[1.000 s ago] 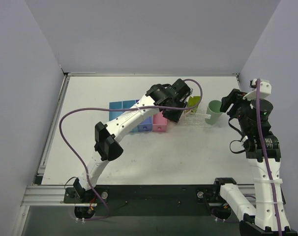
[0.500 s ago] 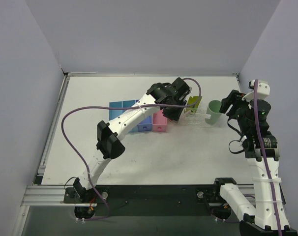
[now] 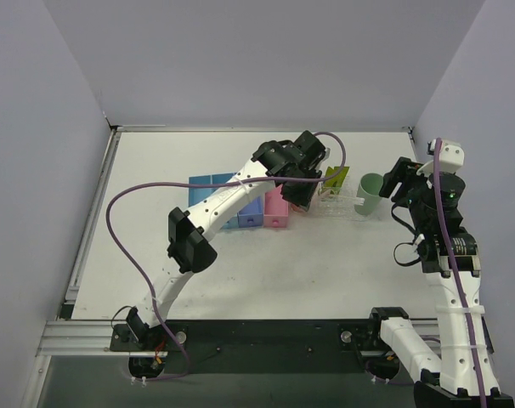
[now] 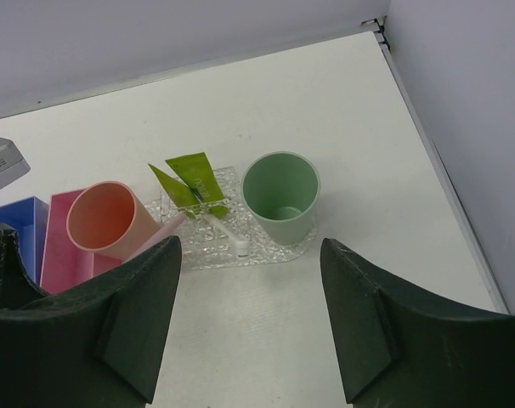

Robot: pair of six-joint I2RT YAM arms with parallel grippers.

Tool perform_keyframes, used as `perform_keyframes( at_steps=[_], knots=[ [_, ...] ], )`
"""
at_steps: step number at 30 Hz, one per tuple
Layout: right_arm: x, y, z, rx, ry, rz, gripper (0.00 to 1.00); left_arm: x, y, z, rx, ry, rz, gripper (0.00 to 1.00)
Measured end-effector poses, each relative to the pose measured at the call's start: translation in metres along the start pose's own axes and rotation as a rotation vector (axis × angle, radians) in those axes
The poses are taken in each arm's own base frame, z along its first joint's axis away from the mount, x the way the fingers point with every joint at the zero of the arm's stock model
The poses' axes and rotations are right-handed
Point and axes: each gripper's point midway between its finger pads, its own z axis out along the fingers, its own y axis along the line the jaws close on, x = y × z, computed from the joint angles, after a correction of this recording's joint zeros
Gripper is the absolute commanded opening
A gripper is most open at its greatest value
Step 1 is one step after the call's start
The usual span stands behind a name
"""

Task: Prepare toiletry sets of a toothbrush and toothpaste on the tray

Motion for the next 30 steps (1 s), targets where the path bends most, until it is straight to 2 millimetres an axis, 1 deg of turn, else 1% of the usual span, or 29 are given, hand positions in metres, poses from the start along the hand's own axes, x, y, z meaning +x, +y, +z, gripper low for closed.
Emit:
perform_keyframes(
  at_steps=[4,11,26,30],
  knots=[
    [0.002,-0.001,0.001,0.006,0.003,-0.003,0.62,-0.001,-0.002,0.002,0.009,0.000,-0.001,0.00],
    [0.002,-0.002,0.001,0.011,0.005,-0.007,0.62,0.003,-0.002,0.011,0.016,0.024,-0.004,0.00],
    [0.008,-0.005,0.003,0.023,0.016,-0.026,0.63,0.001,-0.003,0.011,0.024,0.019,-0.020,0.00],
    [0.010,-0.006,0.004,0.028,0.021,-0.029,0.63,-0.002,-0.002,0.015,0.031,0.017,-0.032,0.00]
  ],
)
